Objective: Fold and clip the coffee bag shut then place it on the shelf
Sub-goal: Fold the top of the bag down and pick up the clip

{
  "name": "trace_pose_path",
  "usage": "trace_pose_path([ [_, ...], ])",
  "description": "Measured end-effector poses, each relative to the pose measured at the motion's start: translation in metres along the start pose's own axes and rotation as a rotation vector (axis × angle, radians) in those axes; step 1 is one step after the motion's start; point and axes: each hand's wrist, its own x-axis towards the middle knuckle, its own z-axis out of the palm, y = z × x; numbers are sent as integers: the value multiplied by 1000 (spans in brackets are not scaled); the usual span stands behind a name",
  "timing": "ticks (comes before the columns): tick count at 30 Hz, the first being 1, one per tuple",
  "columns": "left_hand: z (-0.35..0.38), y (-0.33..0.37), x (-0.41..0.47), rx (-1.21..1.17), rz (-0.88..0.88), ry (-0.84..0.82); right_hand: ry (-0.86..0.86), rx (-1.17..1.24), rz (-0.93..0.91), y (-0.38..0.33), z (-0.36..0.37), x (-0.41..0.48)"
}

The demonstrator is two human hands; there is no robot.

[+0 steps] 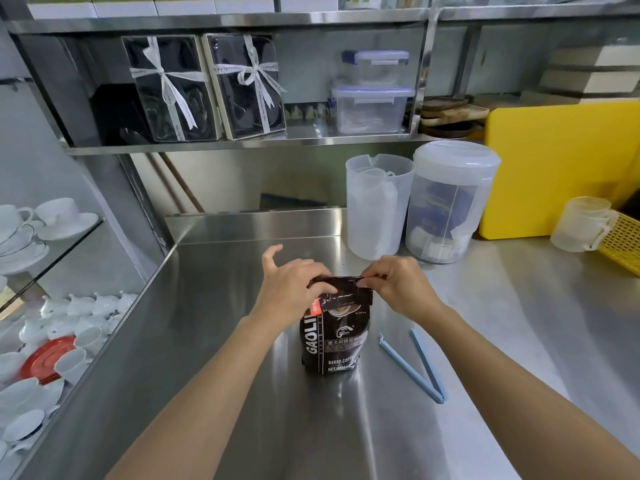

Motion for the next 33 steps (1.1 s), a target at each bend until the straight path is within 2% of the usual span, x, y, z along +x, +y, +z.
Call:
trace_pose_path([
  [13,-9,-20,-7,32,-104,25,12,62,82,9,2,8],
  [17,-9,-20,-6,70,-121,29,-47,58,78,7,3,11],
  [24,-6,-7,6,256,-41,-113,-130,152,117,11,-5,7],
  [33,14,25,16,200,71,-33,-42,201,196,15,-5,3],
])
